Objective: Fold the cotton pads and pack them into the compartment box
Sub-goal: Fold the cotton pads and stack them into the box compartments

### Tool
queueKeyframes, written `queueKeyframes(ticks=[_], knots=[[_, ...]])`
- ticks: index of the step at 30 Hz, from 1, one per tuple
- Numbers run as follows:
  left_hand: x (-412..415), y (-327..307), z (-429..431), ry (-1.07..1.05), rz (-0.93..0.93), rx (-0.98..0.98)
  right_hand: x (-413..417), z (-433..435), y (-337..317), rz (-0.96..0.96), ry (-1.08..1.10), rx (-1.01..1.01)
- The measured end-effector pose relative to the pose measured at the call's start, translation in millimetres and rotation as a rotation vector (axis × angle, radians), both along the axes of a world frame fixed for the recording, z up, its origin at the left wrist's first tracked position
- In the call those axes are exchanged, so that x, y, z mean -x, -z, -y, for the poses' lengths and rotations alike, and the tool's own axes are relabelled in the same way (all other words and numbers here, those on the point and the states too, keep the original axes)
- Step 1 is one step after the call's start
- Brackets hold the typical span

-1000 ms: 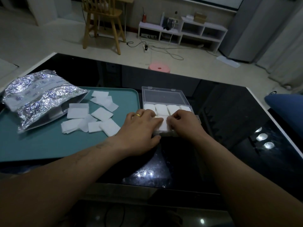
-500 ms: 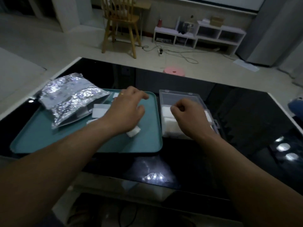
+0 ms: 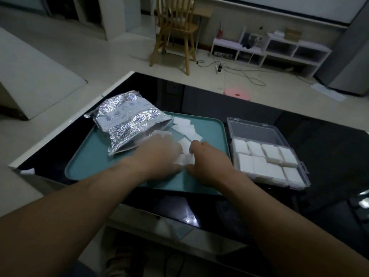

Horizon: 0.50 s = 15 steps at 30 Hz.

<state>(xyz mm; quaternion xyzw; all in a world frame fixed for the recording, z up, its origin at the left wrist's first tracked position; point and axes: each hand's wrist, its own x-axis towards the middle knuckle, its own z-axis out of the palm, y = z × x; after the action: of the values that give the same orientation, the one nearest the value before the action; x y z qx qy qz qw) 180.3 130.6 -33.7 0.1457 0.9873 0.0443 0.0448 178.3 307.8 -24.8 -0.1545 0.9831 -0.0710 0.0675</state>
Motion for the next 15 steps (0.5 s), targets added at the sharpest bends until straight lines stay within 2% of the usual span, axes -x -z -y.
queueKeyframes(ticks=[9, 12, 15], knots=[[1.5, 3.4, -11.5, -0.035, -0.041, -0.062, -4.0, -6.5, -3.9, 0.003, 0.021, 0.004], [3.4, 4.3, -11.8, -0.094, 0.007, -0.15, -0.8, -13.6, -6.2, 0.083, 0.135, 0.167], [4.5, 1.2, -11.5, -0.169, 0.006, -0.292, 6.5, -23.4, -8.3, 0.187, 0.335, 0.477]])
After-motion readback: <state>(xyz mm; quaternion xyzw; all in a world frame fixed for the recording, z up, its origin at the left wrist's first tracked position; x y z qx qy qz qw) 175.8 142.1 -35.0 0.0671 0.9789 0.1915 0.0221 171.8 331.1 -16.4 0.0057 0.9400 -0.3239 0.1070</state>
